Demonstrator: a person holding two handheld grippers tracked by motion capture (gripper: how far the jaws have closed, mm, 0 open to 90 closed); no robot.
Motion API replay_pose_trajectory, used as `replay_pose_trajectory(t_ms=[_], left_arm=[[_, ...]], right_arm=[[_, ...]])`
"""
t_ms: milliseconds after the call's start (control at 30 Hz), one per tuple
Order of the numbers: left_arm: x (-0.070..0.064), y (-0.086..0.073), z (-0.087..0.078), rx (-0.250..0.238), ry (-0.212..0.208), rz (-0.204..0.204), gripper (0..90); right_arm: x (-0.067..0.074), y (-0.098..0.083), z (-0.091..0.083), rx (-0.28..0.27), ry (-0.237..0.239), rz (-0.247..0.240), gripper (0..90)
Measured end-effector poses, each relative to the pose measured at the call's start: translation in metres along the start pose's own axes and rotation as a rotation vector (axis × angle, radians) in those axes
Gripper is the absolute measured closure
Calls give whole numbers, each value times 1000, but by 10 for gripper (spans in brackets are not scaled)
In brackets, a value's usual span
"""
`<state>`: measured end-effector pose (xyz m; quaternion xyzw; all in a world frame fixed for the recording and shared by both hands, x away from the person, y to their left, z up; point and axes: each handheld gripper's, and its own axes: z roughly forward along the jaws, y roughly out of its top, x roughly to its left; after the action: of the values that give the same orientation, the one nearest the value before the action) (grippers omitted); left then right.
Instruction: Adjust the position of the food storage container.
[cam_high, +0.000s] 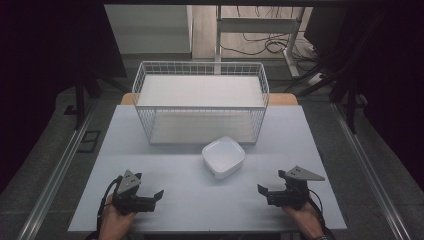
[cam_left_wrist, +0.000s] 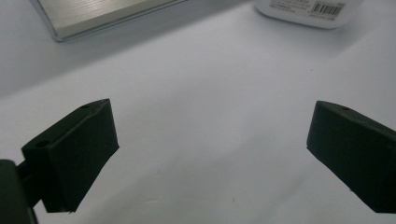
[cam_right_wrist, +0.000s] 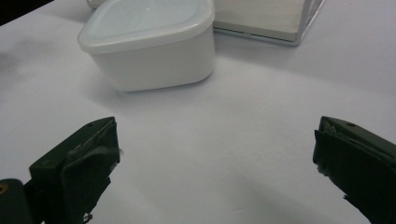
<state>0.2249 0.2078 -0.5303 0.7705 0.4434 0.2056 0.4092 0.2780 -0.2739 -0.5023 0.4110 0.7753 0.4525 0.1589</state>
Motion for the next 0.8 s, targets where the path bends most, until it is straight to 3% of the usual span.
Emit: replay_pose_trajectory(t_ms=[233, 300, 500, 633, 800], left_arm=[[0, 1, 1, 21, -10, -23, 17], [0, 1, 1, 16, -30, -39, 17], [-1, 2, 0, 20, -38, -39, 13], [-3, 2, 2, 25, -52, -37, 11], [-5, 4, 1, 7, -94, -38, 13]], right_arm=[[0, -1, 1, 32, 1, -12, 1], [-1, -1, 2, 58, 10, -23, 4], [1, 1, 4, 96, 4, -53, 13], [2, 2, 4, 105, -2, -51, 59], [-3, 7, 2, 93, 12, -27, 256]])
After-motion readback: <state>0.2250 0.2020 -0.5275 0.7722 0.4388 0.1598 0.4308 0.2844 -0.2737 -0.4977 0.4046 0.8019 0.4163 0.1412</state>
